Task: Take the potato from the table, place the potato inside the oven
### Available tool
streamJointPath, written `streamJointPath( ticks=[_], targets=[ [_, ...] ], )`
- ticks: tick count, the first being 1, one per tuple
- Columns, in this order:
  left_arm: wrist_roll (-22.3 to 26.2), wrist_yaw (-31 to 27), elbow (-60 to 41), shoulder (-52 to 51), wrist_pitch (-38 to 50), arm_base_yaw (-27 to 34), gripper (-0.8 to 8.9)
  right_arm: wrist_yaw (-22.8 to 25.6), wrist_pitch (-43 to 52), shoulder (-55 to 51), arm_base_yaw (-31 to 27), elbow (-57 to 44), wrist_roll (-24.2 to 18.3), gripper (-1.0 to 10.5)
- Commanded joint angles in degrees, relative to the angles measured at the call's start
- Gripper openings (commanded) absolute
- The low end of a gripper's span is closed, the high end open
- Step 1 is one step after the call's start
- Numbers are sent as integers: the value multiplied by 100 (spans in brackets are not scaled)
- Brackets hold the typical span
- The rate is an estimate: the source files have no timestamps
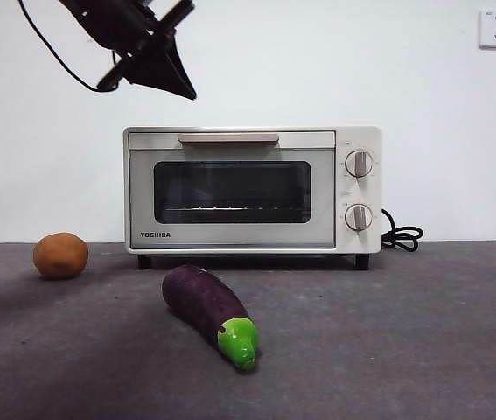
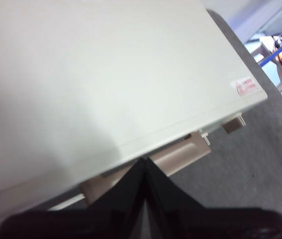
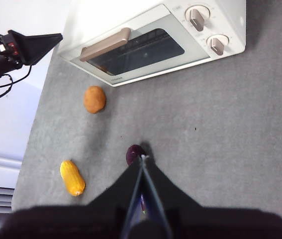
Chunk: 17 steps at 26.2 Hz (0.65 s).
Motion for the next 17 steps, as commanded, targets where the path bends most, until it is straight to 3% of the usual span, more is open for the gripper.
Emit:
streamJointPath(
  ticks=[1,12,17],
  targets=[
    [76,0,9,162,-20,-87,-6,-11,-68,-9,9,26,-138,-2],
    [356,-741,9,264,-199,-262,-6,-7,-334,-9,9,26,-289,-2],
    [365,-791,9,350,-162,-267,-6,-7,-350,-9,9,26,-291,-2]
  ],
)
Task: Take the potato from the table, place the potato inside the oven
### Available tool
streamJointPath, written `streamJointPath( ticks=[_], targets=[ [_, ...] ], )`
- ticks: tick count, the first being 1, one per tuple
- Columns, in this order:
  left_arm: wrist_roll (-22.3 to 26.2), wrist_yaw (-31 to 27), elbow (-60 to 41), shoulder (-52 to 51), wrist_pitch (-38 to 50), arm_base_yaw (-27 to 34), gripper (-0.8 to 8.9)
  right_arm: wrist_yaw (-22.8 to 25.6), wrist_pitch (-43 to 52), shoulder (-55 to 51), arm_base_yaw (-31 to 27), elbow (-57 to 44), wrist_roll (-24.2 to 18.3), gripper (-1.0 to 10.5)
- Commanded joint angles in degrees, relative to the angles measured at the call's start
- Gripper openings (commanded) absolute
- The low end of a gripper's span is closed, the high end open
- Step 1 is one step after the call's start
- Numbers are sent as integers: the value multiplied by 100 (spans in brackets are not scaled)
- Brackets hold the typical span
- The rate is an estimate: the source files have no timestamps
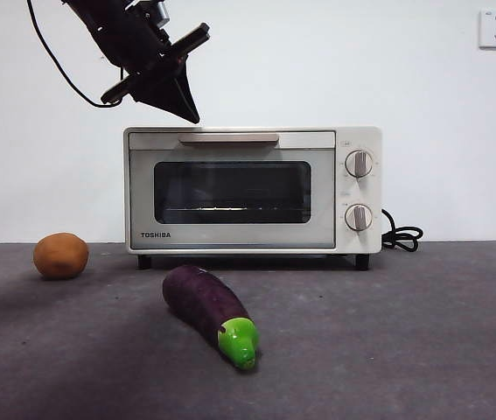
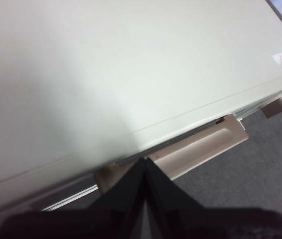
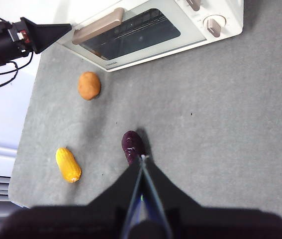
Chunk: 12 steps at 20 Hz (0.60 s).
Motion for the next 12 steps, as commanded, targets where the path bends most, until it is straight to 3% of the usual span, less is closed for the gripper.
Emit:
streamJointPath(
  ticks=[1,12],
  targets=[
    [103,4,9,205,20,-31,-6,-7,13,-7,7,26,-83,-2],
    [81,-118,9,450,103,-52,-6,-4,-192,-7,7,24,-256,-2]
  ],
)
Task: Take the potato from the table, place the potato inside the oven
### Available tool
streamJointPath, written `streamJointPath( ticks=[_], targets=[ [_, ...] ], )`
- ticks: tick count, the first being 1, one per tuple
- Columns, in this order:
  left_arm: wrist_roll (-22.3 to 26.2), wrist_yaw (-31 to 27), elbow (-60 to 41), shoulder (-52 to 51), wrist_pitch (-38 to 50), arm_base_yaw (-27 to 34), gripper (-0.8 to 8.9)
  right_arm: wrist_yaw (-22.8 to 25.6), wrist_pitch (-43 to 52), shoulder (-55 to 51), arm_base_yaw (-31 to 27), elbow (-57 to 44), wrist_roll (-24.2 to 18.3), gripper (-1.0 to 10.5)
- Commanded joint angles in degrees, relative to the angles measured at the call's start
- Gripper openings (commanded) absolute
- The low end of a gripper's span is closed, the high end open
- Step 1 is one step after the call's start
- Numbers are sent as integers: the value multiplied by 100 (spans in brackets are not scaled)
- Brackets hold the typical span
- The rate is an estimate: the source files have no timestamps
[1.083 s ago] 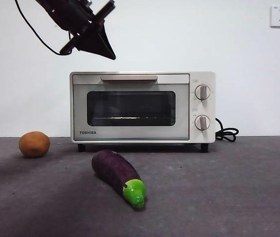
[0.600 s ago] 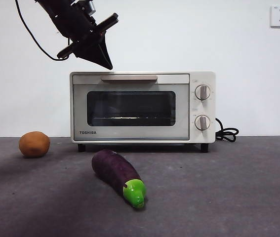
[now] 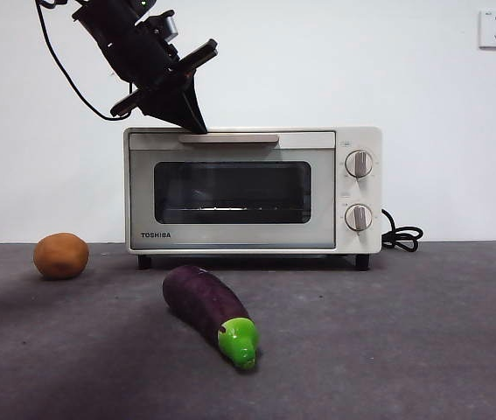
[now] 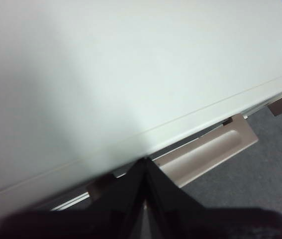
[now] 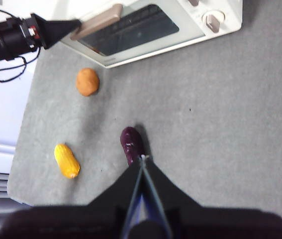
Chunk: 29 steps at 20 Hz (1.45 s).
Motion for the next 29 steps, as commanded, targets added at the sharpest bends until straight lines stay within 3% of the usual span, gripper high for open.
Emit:
streamJointPath(
  ticks=[1,16,20,29],
  targets=[
    [44,-76,-35,195,-87,-4,-6,-4,-52,-7,7,24,-175,-2],
    [627,-76,-35,195,-2011,-37,-6,-7,-68,-4,7,24,-240,-2],
    [820,-743,-35,195,-2404,-114,-6,-7,-74,-7,7,24,-315,-2],
    [813,-1624,-37,195,-2734,-507,-6,-4,-105,-7,7,24,-476,-2]
  ],
)
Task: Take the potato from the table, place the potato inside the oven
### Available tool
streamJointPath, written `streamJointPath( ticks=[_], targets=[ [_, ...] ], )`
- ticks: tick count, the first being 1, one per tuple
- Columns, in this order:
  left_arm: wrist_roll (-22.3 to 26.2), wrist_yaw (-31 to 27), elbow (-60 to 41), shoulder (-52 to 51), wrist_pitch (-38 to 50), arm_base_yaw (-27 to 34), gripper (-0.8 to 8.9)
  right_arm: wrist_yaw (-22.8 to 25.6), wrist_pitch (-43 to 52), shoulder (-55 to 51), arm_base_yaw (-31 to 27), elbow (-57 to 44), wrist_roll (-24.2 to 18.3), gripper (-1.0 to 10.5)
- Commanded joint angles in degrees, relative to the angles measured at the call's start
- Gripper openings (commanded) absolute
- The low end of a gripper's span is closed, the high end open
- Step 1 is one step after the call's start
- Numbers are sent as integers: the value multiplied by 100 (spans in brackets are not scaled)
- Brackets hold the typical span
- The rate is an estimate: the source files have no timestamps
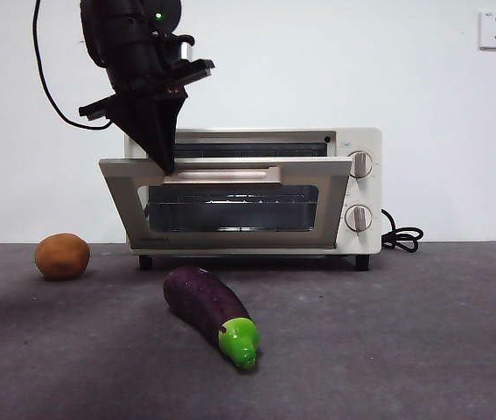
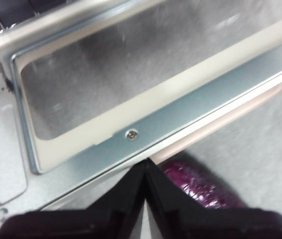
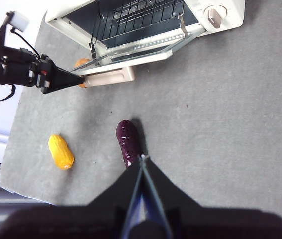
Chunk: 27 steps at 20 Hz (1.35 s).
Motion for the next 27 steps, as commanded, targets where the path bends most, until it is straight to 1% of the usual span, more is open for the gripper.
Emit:
streamJointPath(
  ticks=[1,4,7,10,16,20,27],
  targets=[
    [52,-470,-125,267,330,-35,-6,-7,9,-7,4,24,-129,-2],
    [7,-531,-129,267,321,-151,-6,-7,4,-7,4,24,-234,-2],
    [-101,-802,-133,267,256,-251,-6,-7,4,-7,4,24,-267,-2],
    [-138,-804,-136,297,214,-293,-6,-4,4,-7,4,24,-382,-2],
    [-142,-802,-136,568,-68,-376,-6,24,-7,-7,4,24,-431,-1],
    [-142,-800,-136,581,-52,-428,-6,35,-17,-7,4,24,-431,-1],
    [-76,-710,-136,581,-437,-452,-6,35,-48,-7,4,24,-444,-1]
  ],
)
